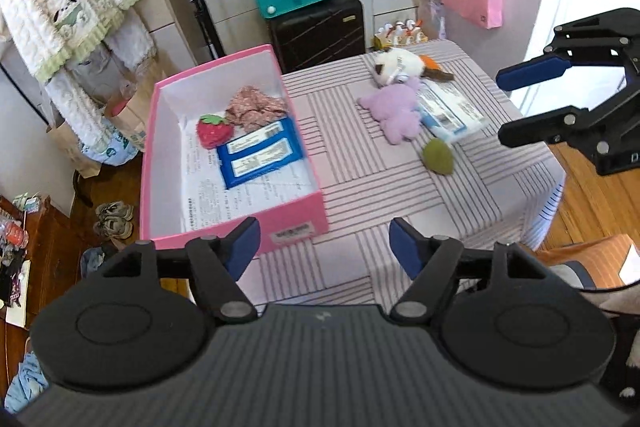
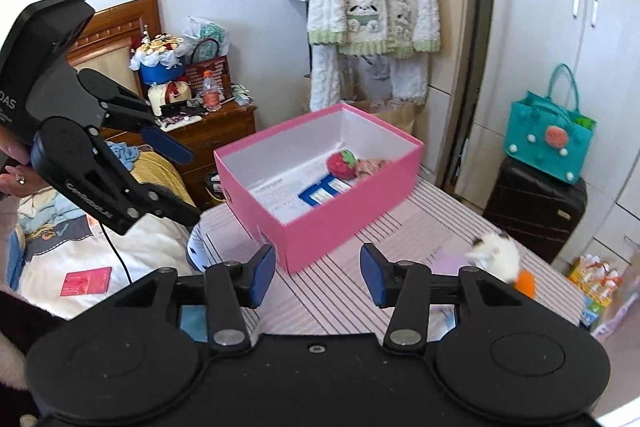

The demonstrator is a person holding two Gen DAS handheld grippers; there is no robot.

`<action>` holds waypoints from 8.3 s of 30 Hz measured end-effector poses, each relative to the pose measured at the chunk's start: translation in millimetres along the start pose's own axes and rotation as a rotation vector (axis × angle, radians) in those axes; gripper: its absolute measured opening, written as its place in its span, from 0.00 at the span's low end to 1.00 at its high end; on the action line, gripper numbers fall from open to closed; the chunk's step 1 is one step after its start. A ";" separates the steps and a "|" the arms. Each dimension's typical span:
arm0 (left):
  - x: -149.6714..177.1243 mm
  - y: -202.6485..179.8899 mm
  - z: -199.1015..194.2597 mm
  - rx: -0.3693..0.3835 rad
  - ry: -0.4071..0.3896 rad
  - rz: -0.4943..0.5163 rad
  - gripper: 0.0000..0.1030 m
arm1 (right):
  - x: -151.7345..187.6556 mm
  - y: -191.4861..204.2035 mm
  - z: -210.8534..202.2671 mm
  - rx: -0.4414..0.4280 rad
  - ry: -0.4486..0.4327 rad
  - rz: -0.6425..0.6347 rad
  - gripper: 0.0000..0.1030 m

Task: Organize soft objects
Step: 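Withdraw both tools from the shoebox toward the green and orange sponges, then grasp the green sponge with the left gripper while the right grasps the orange sponge, then carry both sponges together toward the pink shoebox, then lower both sponges into the shoebox and open both grippers, then withdraw both tools and move them toward the lilac bear plush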

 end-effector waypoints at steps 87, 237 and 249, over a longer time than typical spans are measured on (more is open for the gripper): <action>-46.6 -99.6 245.3 0.268 -0.018 -0.261 0.38 | 78.9 -295.3 174.3 0.198 -0.044 0.363 0.37; -105.5 166.9 223.1 0.018 0.156 -0.235 0.70 | -103.2 -57.1 220.6 -0.036 0.075 -0.071 0.47; -83.2 149.8 122.5 -0.067 0.054 -0.188 0.75 | -94.5 -25.1 167.2 -0.020 0.032 -0.052 0.49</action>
Point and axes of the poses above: each gripper's, at about its wrist camera, not at the fingertips, and z roughly the way its jaws point, y to its left, x to its underside, the point moved 2 cm from there along z, roughly the way its jaws point, and after that the axes turned 4 degrees about z, right-handed, at the moved point
